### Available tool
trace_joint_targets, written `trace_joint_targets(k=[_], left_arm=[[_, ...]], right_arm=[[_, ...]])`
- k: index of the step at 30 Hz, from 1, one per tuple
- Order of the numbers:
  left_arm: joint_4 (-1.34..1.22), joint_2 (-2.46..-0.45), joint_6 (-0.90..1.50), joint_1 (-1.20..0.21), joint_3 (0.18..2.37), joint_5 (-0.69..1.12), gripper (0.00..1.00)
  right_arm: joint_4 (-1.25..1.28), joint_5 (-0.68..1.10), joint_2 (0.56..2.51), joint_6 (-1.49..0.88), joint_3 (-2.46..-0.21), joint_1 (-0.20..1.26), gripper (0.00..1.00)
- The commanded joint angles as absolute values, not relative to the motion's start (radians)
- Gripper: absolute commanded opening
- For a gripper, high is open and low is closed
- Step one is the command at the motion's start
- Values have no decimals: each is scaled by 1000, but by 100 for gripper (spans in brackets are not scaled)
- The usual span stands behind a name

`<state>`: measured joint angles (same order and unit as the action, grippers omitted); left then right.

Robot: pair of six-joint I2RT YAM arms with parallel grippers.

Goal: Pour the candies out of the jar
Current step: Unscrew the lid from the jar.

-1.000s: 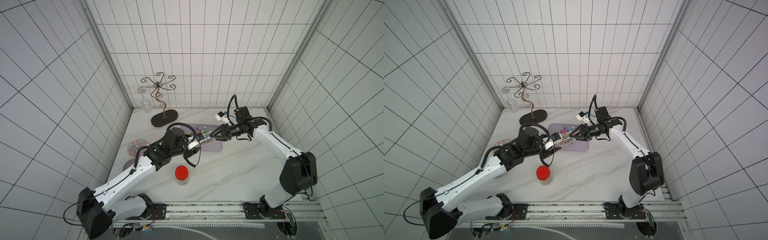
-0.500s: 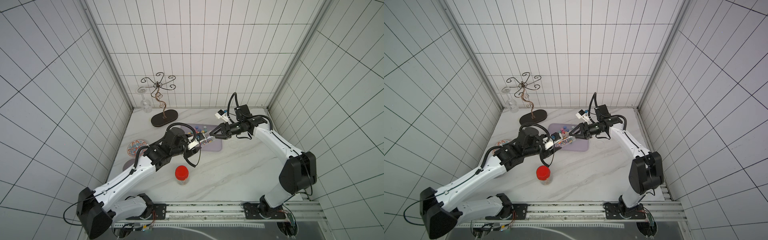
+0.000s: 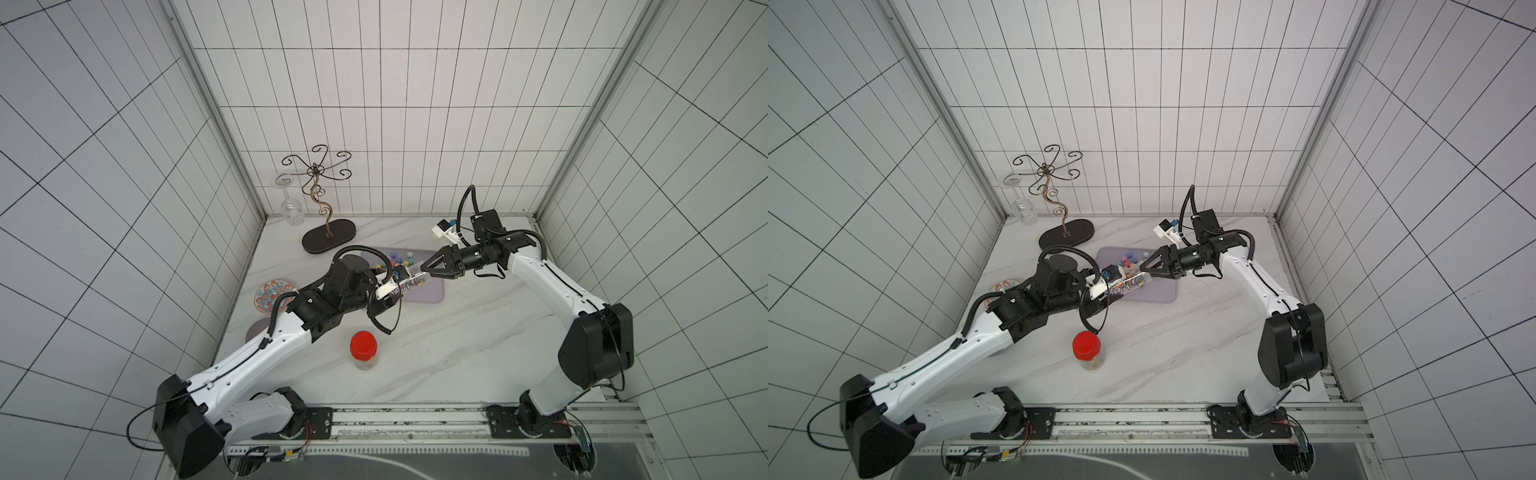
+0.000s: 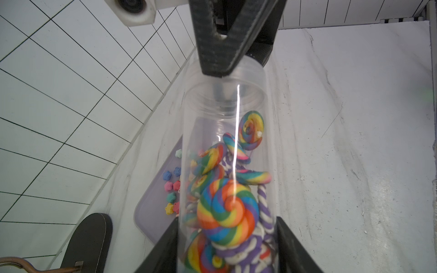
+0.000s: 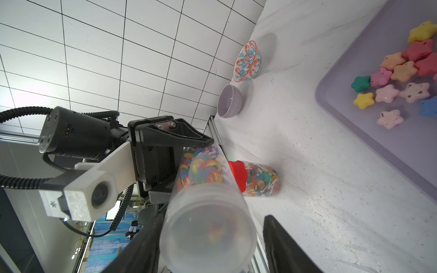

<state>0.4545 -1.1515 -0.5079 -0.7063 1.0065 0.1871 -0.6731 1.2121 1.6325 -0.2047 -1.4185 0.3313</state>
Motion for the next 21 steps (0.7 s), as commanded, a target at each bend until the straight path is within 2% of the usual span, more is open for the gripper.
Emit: trace_joint_targets(k=[1, 8, 11, 21], left_arm=[[420, -1144, -508, -710, 1008, 199, 29], [420, -1147, -507, -711, 1009, 201, 29], [420, -1148, -508, -711, 1009, 201, 29], [414, -1154, -497, -710, 1009, 204, 29]], right_arm=[[-695, 1213, 1615, -178, -1521, 321, 68], [-699, 1206, 1615, -173, -1537, 318, 64], [-701, 1212, 1618, -171, -1543, 318, 56], [-701, 1220, 1612, -162, -1539, 315, 49]])
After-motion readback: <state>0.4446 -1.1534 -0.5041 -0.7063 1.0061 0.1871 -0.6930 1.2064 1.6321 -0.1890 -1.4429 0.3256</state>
